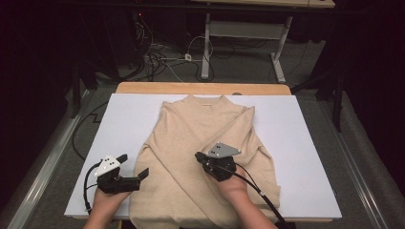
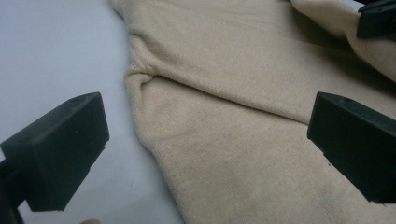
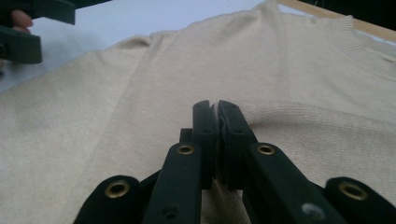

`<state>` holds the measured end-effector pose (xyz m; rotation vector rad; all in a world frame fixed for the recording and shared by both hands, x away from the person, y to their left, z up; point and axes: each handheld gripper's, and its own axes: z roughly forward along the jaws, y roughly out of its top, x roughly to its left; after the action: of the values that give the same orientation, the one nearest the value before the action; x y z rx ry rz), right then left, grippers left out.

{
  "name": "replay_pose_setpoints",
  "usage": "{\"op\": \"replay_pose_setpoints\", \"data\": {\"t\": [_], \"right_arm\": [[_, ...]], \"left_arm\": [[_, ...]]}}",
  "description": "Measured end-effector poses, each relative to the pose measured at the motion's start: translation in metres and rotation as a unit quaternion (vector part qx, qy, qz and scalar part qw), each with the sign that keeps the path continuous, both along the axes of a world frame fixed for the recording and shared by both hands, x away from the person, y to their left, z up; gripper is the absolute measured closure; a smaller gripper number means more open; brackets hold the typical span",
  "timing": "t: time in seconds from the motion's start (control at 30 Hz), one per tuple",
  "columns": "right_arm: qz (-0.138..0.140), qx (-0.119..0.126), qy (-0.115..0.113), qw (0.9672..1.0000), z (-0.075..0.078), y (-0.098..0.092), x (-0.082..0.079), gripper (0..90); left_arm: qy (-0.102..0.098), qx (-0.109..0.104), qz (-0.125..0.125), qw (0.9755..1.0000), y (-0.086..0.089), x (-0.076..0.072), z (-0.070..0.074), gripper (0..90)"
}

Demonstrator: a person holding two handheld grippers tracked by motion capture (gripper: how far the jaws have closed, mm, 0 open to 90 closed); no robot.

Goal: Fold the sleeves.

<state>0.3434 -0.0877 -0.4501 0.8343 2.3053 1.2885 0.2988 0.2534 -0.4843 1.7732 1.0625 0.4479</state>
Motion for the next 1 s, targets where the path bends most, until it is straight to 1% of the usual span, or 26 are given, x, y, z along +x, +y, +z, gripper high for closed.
{"op": "replay_pose_setpoints", "data": {"t": [0.13, 0.33, 0.4, 0.47, 0.53, 0.6, 0.67, 0.73, 0.8, 0.87, 0.93, 1.0], "right_arm": [[0.013, -0.01, 0.005, 0.9999, -0.006, 0.007, -0.005, 86.7], [0.032, -0.02, 0.014, 0.9992, -0.013, 0.014, -0.015, 86.2], [0.032, -0.022, 0.015, 0.9991, -0.015, 0.014, -0.017, 85.5], [0.033, -0.016, 0.015, 0.9992, -0.013, 0.012, -0.018, 82.9], [0.032, -0.009, 0.011, 0.9994, -0.009, 0.008, -0.019, 71.9], [0.022, -0.003, 0.009, 0.9997, -0.005, 0.003, -0.021, 61.2], [0.01, 0.006, 0.002, 0.9999, 0.0, -0.005, -0.023, 51.6], [0.004, 0.014, -0.002, 0.9999, 0.003, -0.015, -0.025, 45.3], [-0.004, 0.022, 0.0, 0.9998, 0.005, -0.026, -0.027, 40.2], [-0.01, 0.032, 0.002, 0.9994, 0.008, -0.038, -0.03, 32.7], [-0.021, 0.034, -0.004, 0.9992, 0.009, -0.048, -0.034, 23.2], [-0.032, 0.035, -0.008, 0.9988, 0.01, -0.058, -0.038, 18.6]], "left_arm": [[0.0, -0.001, 0.0, 1.0, 0.0, 0.0, 0.0, 0.0], [0.0, 0.0, -0.001, 1.0, 0.0, 0.0, 0.0, 0.0], [0.0, 0.0, -0.001, 1.0, 0.0, 0.0, 0.0, 0.0], [0.0, 0.0, -0.001, 1.0, 0.0, 0.0, 0.0, 0.0], [-0.001, -0.001, -0.001, 1.0, 0.0, 0.0, 0.0, 0.0], [-0.001, 0.0, -0.001, 1.0, 0.0, 0.0, 0.0, 0.0], [-0.003, 0.001, -0.002, 1.0, -0.001, -0.001, 0.0, 0.0], [-0.003, 0.002, -0.001, 1.0, -0.001, -0.001, 0.0, 0.0], [-0.004, 0.002, -0.001, 1.0, -0.001, -0.001, 0.0, 0.0], [-0.004, 0.003, -0.001, 1.0, -0.001, -0.001, 0.0, 0.0], [-0.005, 0.004, -0.001, 1.0, -0.002, -0.001, 0.0, 0.0], [-0.006, 0.01, -0.003, 0.9999, -0.002, -0.001, 0.0, 0.0]]}}
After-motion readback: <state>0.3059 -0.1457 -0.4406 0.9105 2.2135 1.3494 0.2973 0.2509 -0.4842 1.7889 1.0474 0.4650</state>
